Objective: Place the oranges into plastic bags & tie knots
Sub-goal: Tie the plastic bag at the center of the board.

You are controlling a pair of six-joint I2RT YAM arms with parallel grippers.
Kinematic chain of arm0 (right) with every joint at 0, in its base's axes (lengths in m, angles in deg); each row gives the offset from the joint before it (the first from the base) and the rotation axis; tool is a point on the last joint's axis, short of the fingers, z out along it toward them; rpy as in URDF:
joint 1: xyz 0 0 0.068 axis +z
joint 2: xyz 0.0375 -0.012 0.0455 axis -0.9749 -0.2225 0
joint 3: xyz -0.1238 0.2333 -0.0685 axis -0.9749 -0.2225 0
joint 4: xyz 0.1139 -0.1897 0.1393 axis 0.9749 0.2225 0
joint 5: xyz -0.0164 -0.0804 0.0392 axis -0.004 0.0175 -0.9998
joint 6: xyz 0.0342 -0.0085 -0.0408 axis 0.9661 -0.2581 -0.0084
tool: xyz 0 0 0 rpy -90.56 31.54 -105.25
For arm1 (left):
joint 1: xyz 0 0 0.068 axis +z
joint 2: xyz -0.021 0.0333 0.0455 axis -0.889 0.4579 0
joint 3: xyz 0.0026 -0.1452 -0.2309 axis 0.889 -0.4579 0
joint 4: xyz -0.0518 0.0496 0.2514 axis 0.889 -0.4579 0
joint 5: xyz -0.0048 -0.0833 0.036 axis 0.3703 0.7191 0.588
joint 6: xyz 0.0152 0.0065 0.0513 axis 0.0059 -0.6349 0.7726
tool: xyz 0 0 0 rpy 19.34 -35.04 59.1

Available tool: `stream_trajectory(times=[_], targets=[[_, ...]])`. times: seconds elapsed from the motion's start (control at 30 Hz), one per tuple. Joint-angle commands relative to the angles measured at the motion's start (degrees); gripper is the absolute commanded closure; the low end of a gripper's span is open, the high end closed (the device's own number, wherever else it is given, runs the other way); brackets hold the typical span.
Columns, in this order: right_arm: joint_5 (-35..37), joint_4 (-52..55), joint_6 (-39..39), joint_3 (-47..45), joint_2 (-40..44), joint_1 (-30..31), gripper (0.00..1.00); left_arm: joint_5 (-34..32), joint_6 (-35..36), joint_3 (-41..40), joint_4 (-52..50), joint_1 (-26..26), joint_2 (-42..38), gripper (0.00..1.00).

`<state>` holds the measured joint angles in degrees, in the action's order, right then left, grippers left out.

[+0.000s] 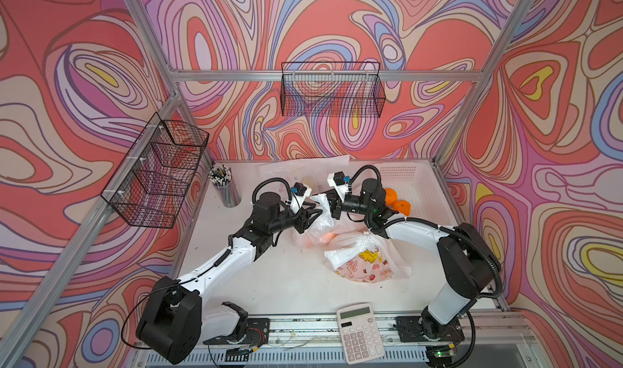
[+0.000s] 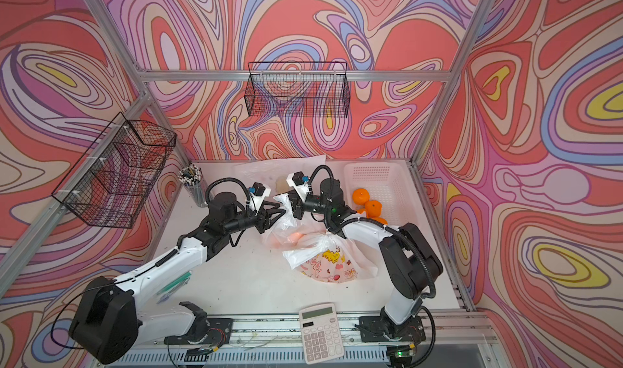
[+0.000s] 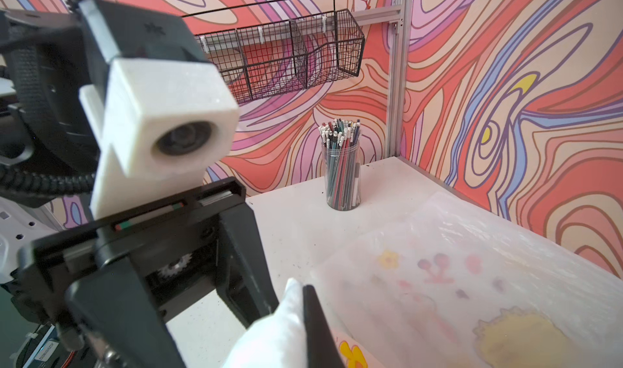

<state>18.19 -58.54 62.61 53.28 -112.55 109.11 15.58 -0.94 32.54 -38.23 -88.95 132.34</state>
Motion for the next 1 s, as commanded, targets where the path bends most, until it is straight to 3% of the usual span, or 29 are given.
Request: stream_trajectory(times=[0.0, 0.17, 0.37, 0.57, 0.77, 0.97], targets=[[-0.4, -3.5, -1.2, -1.1, 0.4, 0.3, 1.00, 0.7, -2.4, -1.0, 1.3, 0.4, -3.8, 0.53], [0.8, -4.7, -3.3, -2.1, 1.0, 0.2, 1.00, 2.8, -8.1, -1.7, -2.0, 3.6, -8.8, 0.46], [-1.0, -7.3, -4.1, -2.6, 0.8, 0.3, 1.00, 6.9, -25.5, -1.3, -0.3, 10.5, -10.1, 0.43], [-2.4, -11.2, -3.2, -2.7, -0.1, 0.3, 1.00, 11.4, -37.2, 1.7, 0.7, 10.1, -6.3, 0.46], [-2.5, -7.9, -4.7, -1.6, -0.6, 0.3, 1.00, 11.3, -43.6, 0.0, 8.2, 8.8, -3.9, 0.45], [-2.7, -6.5, -5.2, -1.2, -0.4, 0.3, 1.00, 10.9, -45.7, 1.7, 12.0, 6.6, 0.2, 0.47]])
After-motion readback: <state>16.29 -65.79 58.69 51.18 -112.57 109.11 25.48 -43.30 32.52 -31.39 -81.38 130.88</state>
